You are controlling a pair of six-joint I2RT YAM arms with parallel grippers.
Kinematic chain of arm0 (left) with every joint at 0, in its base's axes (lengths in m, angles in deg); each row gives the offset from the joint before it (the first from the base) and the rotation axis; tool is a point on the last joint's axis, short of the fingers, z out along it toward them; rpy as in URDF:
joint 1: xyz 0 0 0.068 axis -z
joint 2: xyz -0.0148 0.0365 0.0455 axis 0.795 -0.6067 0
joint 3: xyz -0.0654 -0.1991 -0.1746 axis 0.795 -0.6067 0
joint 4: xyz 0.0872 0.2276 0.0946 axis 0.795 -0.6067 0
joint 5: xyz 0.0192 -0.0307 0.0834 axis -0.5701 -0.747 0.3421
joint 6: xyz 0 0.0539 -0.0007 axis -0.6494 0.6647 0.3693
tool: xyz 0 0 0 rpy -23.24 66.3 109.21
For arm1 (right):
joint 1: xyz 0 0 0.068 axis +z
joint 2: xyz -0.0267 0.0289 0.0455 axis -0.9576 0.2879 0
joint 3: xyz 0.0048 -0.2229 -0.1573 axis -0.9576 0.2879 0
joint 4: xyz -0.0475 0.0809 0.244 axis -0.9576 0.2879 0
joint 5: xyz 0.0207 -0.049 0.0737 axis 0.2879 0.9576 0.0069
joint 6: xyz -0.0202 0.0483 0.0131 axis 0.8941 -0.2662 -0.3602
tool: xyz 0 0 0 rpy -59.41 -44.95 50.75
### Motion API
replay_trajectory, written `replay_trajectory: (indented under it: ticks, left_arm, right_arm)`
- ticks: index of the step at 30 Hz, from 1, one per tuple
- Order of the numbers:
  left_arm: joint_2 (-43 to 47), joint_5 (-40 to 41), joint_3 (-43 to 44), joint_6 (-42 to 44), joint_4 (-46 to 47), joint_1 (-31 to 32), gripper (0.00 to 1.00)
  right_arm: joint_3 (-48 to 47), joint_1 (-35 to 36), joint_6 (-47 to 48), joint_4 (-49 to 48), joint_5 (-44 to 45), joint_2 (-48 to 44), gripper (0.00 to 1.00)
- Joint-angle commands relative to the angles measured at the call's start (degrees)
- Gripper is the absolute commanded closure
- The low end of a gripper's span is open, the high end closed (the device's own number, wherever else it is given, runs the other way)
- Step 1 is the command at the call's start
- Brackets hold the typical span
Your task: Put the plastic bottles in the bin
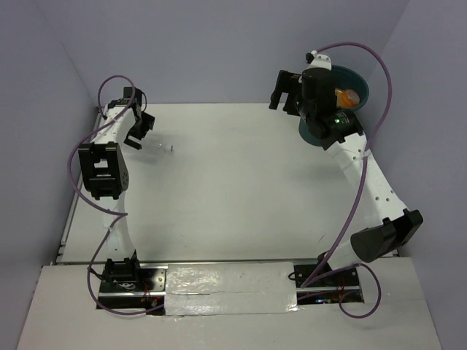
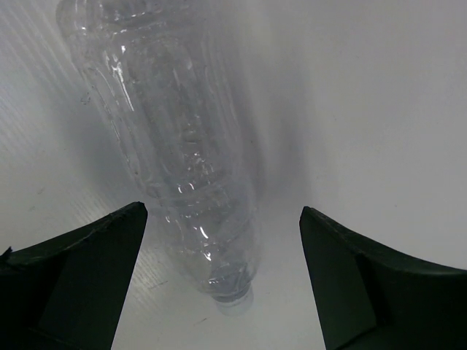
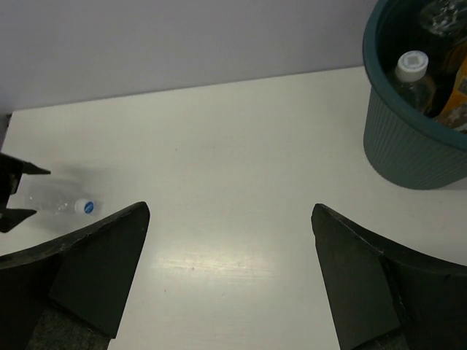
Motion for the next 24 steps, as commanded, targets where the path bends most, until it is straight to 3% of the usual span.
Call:
replay_trajectory:
  ticks: [1,11,17,23,24]
  left_arm:
    - [1.46,1.31,-2.45,-6.22,1.62,-0.44,0.01]
    - [-2.57,0.96,-2.38,-6.4,2.69,2.54,0.01]
    - [-1.7,0.78,-5.0,-4.3,5.13,4.47,0.2]
    - [1.72,-5.96,-2.21,12.73,7.08,5.88,0.29]
    - [4.34,-7.99,-1.94,19.2,7.51,6.14,0.29]
  right_arm:
    - [1.31,0.72,-0.92,-1.7,-1.44,-2.05,0.0]
    - [3.24,0.98,-0.74,-0.91,-1.27,-1.87,0.0]
    - [2.81,1.6,-0.66,0.5,-0.57,-2.66,0.0]
    - [0.0,2.21,-0.48,3.31,-0.3,-3.81,0.0]
    - [-0.44,2.21,-0.31,3.75,-0.83,-4.07,0.0]
